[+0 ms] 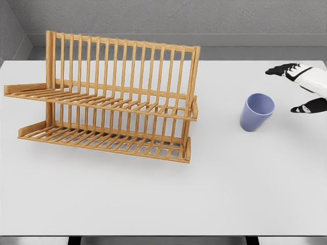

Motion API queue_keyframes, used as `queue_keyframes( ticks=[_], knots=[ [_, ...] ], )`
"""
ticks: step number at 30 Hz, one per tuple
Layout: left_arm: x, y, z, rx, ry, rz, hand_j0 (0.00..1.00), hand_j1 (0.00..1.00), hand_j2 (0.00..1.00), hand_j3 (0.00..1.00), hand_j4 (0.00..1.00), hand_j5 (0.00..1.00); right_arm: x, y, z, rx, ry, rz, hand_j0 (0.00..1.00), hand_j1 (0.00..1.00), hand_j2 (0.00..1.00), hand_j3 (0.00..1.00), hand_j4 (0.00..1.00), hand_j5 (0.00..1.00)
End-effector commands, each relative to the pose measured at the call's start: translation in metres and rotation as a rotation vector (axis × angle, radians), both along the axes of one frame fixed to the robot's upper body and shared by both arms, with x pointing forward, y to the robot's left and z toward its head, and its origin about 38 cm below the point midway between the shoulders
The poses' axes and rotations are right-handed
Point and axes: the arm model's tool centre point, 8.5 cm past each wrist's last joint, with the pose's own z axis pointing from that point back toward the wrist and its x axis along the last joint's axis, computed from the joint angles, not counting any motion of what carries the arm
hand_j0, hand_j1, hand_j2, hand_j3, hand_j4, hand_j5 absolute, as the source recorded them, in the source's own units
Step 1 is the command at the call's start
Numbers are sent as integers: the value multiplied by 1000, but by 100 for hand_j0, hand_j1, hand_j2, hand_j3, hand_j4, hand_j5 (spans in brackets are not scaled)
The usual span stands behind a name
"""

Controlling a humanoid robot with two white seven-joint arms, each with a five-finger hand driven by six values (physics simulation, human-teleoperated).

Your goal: Right arm put cup on second shelf

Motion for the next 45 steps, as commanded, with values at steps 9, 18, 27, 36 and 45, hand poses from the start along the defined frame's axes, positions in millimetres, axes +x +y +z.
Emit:
queue_keyframes(
  ticks=[9,18,27,36,45],
  knots=[
    [0,0,0,0,-1,0,100,100,100,100,100,100,-20,-12,4,-207,153,54,100,100,100,100,100,100],
    [0,0,0,0,0,0,100,100,100,100,100,100,35,30,10,-211,154,124,100,100,100,100,100,100],
    [0,0,0,0,0,0,100,100,100,100,100,100,42,30,4,-301,164,119,100,100,100,100,100,100],
    [0,0,0,0,0,0,100,100,100,100,100,100,45,58,-15,-303,195,187,100,100,100,100,100,100],
    [0,0,0,0,0,0,100,100,100,100,100,100,47,55,-26,-316,224,174,100,100,100,100,100,100]
  ],
)
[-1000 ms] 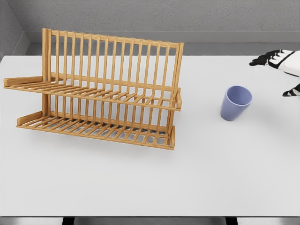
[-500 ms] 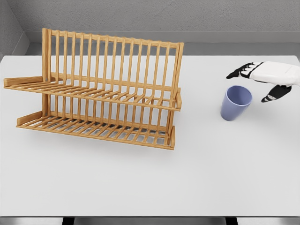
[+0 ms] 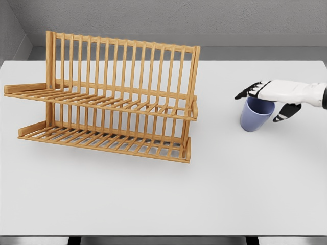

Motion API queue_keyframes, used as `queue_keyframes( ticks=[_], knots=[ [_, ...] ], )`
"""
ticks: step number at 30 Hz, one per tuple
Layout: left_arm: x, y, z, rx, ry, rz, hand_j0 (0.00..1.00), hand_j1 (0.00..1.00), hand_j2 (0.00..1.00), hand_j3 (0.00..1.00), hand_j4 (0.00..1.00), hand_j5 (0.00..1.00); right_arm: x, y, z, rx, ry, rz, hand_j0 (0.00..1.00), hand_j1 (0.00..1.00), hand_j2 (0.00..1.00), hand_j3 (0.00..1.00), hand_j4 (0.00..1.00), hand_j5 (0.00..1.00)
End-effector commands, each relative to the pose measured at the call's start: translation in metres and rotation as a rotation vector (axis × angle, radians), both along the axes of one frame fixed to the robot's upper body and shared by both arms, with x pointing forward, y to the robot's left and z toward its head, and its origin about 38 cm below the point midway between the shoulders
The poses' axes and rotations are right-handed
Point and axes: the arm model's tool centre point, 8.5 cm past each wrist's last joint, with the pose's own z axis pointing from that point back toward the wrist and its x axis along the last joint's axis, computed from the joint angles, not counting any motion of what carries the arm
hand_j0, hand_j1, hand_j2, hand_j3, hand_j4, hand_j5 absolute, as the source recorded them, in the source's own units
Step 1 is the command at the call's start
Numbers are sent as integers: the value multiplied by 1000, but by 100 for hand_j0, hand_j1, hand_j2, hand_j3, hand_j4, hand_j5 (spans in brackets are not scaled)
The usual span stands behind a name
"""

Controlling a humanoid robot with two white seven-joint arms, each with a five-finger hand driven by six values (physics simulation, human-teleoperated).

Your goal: Right arm put cup on second shelf

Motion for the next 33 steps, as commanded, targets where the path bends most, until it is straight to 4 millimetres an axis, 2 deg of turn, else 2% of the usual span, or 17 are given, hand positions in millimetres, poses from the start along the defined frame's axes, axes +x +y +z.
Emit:
queue_keyframes(
  ticks=[1,4,8,11,14,15,22,25,28,30,33],
  knots=[
    [0,0,0,0,0,0,100,100,100,100,100,100,0,0,-2,5,5,-4,100,100,100,100,100,100],
    [0,0,0,0,0,1,100,100,100,100,100,100,2,2,4,5,-8,2,100,100,100,100,100,100],
    [0,0,0,0,0,0,100,100,100,100,100,100,1,3,1,2,0,7,100,100,100,100,100,100],
    [0,0,0,0,0,0,100,100,100,100,100,100,0,4,-2,-1,7,9,78,78,78,78,78,78],
    [0,0,0,0,0,0,100,100,100,100,100,100,0,4,-2,-2,7,10,77,77,77,77,77,77],
    [0,0,0,0,0,0,100,100,100,100,100,100,0,4,-2,-2,7,10,74,74,74,74,74,74],
    [0,0,0,0,-1,0,100,100,100,100,100,100,1,3,3,3,-4,6,73,73,73,73,73,73],
    [0,0,0,0,0,0,100,100,100,100,100,100,1,2,6,9,-9,5,67,67,67,67,67,67],
    [0,0,0,0,0,0,100,100,100,100,100,100,2,0,12,15,-26,-1,67,67,67,67,67,67],
    [0,0,0,0,-1,0,100,100,100,100,100,100,2,4,28,28,-65,15,67,67,67,67,67,67],
    [0,0,0,0,0,0,100,100,100,100,100,100,3,2,35,36,-85,9,68,68,68,68,68,68]
  ],
)
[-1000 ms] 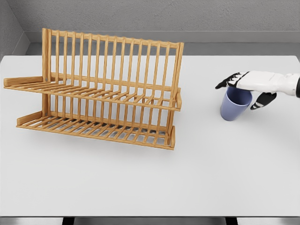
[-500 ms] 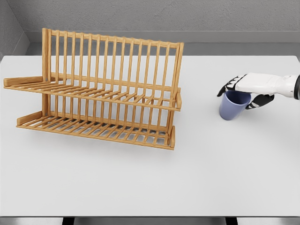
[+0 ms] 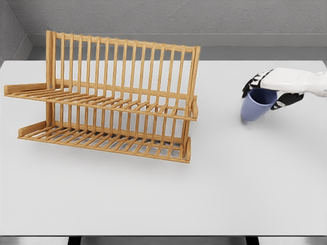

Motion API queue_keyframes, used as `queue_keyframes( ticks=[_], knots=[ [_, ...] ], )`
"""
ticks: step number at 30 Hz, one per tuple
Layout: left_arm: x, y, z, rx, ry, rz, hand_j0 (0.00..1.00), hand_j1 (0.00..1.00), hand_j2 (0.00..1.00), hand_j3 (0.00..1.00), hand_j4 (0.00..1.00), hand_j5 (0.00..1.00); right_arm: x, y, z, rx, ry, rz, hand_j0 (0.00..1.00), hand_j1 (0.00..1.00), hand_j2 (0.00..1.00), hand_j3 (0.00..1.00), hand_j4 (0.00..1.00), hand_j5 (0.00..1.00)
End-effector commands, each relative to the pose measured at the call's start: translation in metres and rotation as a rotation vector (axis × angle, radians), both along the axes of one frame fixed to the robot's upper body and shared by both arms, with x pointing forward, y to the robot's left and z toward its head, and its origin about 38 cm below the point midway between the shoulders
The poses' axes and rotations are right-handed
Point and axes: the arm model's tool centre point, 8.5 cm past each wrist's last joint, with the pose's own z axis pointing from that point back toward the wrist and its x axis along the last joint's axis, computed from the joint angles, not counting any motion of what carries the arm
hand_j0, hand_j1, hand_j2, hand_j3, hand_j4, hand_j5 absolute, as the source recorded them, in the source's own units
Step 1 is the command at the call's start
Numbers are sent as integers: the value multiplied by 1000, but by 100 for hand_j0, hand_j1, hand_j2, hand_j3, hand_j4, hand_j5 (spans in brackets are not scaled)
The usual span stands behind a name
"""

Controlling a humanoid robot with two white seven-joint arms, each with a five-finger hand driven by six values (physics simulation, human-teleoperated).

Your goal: Right arm put cup on second shelf

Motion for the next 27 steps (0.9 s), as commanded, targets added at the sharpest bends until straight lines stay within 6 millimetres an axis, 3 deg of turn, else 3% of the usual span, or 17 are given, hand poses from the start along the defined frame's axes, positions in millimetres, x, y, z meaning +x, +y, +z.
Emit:
queue_keyframes(
  ticks=[1,11,27],
  knots=[
    [0,0,0,0,0,0,100,100,100,100,100,100,0,-1,8,13,-18,-4,68,68,68,68,68,68],
    [0,0,0,0,0,0,100,100,100,100,100,100,8,-1,50,32,-117,-6,67,67,67,67,67,67],
    [0,0,0,0,0,0,100,100,100,100,100,100,-21,62,87,21,-237,212,61,61,61,61,61,61]
  ],
)
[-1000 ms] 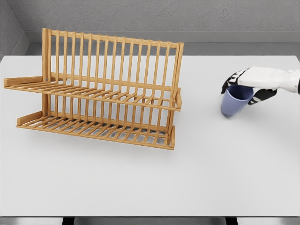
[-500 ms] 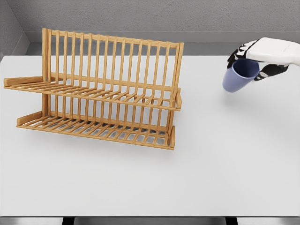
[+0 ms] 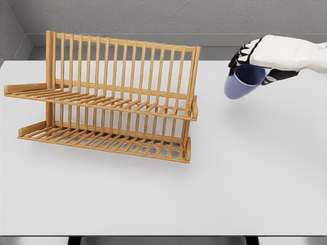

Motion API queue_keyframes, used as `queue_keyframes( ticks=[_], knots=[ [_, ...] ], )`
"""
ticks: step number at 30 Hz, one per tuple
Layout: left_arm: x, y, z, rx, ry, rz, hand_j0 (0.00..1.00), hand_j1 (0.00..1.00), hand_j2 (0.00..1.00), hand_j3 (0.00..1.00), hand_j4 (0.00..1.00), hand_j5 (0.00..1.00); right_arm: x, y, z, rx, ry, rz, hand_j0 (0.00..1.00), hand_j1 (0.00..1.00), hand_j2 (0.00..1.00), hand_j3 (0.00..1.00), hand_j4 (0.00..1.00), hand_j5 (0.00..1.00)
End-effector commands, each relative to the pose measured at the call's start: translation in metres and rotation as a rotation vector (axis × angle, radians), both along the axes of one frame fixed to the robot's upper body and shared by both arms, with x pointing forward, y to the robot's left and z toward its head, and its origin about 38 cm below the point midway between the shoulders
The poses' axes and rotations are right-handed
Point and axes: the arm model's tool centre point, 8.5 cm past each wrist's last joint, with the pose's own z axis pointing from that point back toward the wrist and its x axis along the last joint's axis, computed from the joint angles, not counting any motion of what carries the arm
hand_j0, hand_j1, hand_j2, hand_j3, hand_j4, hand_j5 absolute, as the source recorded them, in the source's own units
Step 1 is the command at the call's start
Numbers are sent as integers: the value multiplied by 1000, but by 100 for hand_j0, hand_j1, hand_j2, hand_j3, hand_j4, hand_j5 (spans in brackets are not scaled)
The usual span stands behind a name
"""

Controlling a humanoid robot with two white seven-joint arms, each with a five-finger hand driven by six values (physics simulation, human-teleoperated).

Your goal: Right arm put cup on second shelf

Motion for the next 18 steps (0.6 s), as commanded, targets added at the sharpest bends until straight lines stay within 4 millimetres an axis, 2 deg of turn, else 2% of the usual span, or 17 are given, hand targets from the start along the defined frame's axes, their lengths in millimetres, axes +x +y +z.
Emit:
queue_keyframes(
  ticks=[1,6,12,18],
  knots=[
    [0,0,0,0,-1,0,100,100,100,100,100,100,-6,10,5,2,-16,34,61,61,61,61,61,61],
    [0,0,0,0,0,0,100,100,100,100,100,100,-19,31,18,-3,-63,109,61,61,61,61,61,61],
    [0,0,0,0,0,0,100,100,100,100,100,100,-29,48,23,-2,-89,167,61,61,61,61,61,61],
    [0,0,0,0,0,0,100,100,100,100,100,100,-29,66,34,25,-121,211,61,61,61,61,61,61]
  ],
)
